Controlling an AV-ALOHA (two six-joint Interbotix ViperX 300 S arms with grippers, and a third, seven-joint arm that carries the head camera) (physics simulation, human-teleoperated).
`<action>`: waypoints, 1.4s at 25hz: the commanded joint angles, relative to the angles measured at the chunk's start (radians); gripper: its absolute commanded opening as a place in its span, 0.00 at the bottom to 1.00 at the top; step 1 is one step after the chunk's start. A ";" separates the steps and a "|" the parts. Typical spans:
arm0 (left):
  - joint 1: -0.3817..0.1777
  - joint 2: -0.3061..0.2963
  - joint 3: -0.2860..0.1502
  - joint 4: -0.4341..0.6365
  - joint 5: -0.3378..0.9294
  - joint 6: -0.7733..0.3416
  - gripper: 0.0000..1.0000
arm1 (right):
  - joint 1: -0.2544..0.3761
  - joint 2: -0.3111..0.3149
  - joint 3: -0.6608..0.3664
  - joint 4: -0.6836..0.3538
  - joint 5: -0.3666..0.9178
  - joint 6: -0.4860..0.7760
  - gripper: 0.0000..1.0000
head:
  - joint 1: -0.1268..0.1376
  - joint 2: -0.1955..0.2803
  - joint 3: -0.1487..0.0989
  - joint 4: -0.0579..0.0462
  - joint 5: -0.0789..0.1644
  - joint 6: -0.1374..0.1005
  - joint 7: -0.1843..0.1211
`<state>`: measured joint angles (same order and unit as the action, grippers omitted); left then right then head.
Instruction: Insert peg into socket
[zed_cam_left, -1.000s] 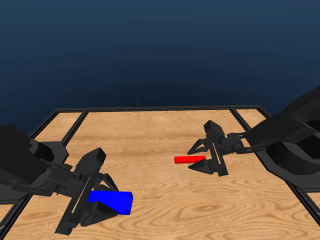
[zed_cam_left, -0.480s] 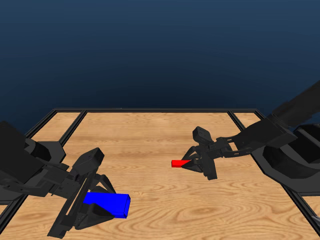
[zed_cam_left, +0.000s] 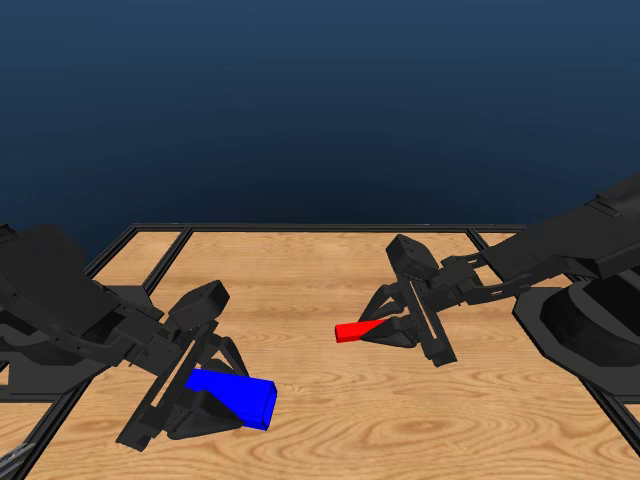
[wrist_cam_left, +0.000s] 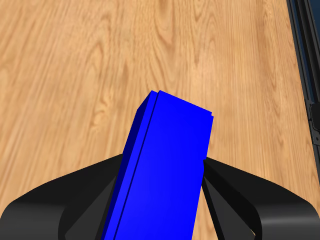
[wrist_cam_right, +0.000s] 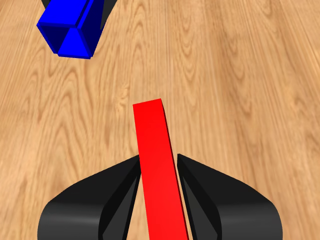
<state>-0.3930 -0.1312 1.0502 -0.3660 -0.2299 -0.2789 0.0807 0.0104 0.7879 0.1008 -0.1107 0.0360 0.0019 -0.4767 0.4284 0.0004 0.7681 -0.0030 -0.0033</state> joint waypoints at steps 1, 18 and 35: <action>0.029 -0.064 -0.033 0.054 0.022 0.024 0.00 | 0.031 -0.025 -0.093 -0.054 0.137 0.049 0.00 | 0.014 -0.019 -0.004 0.004 -0.010 0.003 0.001; 0.084 -0.210 -0.271 0.720 0.736 -0.545 0.00 | 0.118 0.021 -0.372 -0.305 0.391 0.286 0.00 | 0.028 -0.020 -0.002 0.010 -0.010 0.014 0.007; -0.106 -0.152 -0.330 1.125 1.091 -1.129 0.00 | 0.057 0.066 -0.455 -0.371 0.375 0.320 0.00 | 0.035 -0.011 -0.011 0.013 -0.032 0.026 -0.002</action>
<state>-0.4725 -0.2841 0.7339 0.7314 0.8067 -1.3544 0.1502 0.0914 0.3634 -0.2747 0.3062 0.3624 0.0362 -0.4853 0.4349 0.0132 0.7548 0.0213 -0.0034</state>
